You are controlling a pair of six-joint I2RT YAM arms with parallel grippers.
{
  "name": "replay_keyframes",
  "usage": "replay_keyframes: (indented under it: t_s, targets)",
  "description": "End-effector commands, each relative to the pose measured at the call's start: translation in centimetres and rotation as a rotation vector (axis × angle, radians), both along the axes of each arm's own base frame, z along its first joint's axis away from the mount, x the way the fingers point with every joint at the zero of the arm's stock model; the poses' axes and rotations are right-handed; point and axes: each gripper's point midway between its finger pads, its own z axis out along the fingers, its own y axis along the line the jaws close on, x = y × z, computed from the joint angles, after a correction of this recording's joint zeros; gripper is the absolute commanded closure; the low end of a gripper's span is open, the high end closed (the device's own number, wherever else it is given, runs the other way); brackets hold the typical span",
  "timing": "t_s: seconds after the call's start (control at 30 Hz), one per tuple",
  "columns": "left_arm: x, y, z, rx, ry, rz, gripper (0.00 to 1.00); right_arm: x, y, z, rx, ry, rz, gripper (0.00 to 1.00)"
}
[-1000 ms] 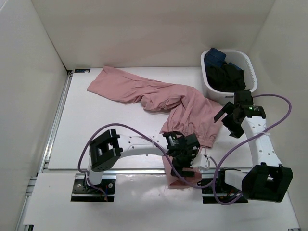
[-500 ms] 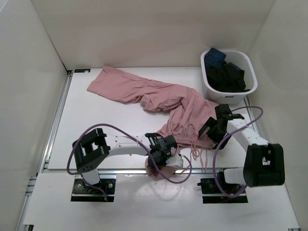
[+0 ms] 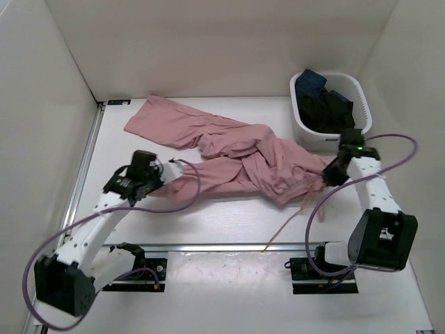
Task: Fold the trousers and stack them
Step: Flatten the trousers out
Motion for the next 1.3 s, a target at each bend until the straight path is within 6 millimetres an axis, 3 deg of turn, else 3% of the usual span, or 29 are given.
replay_keyframes:
  t_s: [0.0, 0.1, 0.13, 0.2, 0.3, 0.33, 0.4, 0.43, 0.5, 0.53, 0.57, 0.6, 0.63, 0.7, 0.73, 0.77, 0.83, 0.9, 0.93, 1.1, 1.27]
  targets:
    - [-1.1, 7.5, 0.2, 0.192, -0.057, 0.056, 0.86, -1.2, -6.4, 2.5, -0.097, 0.003, -0.126, 1.0]
    - [-2.0, 11.2, -0.4, 0.246, -0.082, 0.138, 0.86, 0.4, -7.7, 2.5, -0.095, 0.025, -0.109, 0.76]
    - [-2.0, 12.0, -0.4, 0.253, -0.092, 0.16, 0.86, 1.3, -8.2, 3.5, -0.111, 0.021, -0.1, 0.58]
    - [-2.0, 13.3, -0.4, 0.271, -0.096, 0.182, 0.86, 2.2, -8.9, 3.5, -0.131, 0.057, -0.078, 0.56]
    - [-1.7, 17.6, 0.8, 0.287, -0.133, 0.316, 0.86, 3.6, -11.6, 6.2, -0.221, 0.016, -0.111, 0.56]
    - [-1.1, 18.3, 1.3, 0.271, -0.132, 0.336, 0.86, 3.8, -12.1, 7.1, -0.229, 0.001, -0.115, 0.41]
    - [-1.3, 18.0, 0.8, 0.196, -0.083, 0.35, 0.83, 5.7, -10.6, 8.9, -0.145, -0.076, -0.041, 0.23]
    - [-1.2, 17.5, 0.9, 0.163, -0.051, 0.341, 0.68, 5.9, -8.9, 9.1, -0.099, -0.081, 0.002, 0.15]
    - [-2.9, 16.2, -0.6, 0.094, 0.05, 0.335, 0.46, 5.6, -6.2, 10.2, -0.022, -0.108, 0.067, 0.12]
    - [-3.0, 15.9, -0.6, 0.076, 0.058, 0.336, 0.38, 5.0, -2.8, 9.9, 0.068, -0.106, 0.139, 0.11]
    - [-3.3, 15.8, -1.0, 0.068, 0.068, 0.345, 0.25, 4.0, -0.6, 10.9, 0.111, -0.145, 0.179, 0.11]
    - [-3.8, 15.6, -1.3, 0.06, 0.092, 0.355, 0.22, 3.3, 1.5, 10.8, 0.157, -0.155, 0.219, 0.09]
    - [-4.4, 15.7, -1.6, 0.046, 0.101, 0.384, 0.19, 1.9, 5.4, 11.3, 0.196, -0.166, 0.303, 0.09]
    - [-4.6, 15.2, -1.2, 0.015, 0.11, 0.397, 0.15, -0.7, 9.4, 9.6, 0.198, -0.125, 0.447, 0.07]
    - [-4.2, 14.9, -0.5, -0.029, 0.099, 0.414, 0.14, -2.9, 13.6, 9.1, 0.169, -0.117, 0.627, 0.06]
    - [-4.0, 14.6, -0.4, -0.053, 0.109, 0.419, 0.12, -3.7, 15.3, 8.4, 0.121, -0.123, 0.712, 0.01]
    - [-3.5, 14.4, -0.2, -0.097, 0.109, 0.444, 0.11, -6.8, 18.0, 5.7, 0.012, -0.052, 0.861, 0.01]
    - [-2.0, 14.3, -0.7, -0.132, 0.12, 0.449, 0.1, -7.4, 18.4, 4.1, -0.086, -0.017, 0.92, 0.01]
    - [-1.8, 14.3, -1.3, -0.133, 0.135, 0.45, 0.1, -8.2, 19.9, 3.0, -0.12, 0.002, 0.989, 0.01]
    - [-1.1, 14.3, -5.3, -0.162, 0.277, 0.464, 0.03, -9.7, 22.3, -0.3, -0.185, 0.061, 1.086, 0.01]
    - [1.2, 15.5, -7.3, -0.136, 0.252, 0.477, 0.0, -10.4, 20.4, -4.1, -0.286, 0.166, 1.016, 0.01]
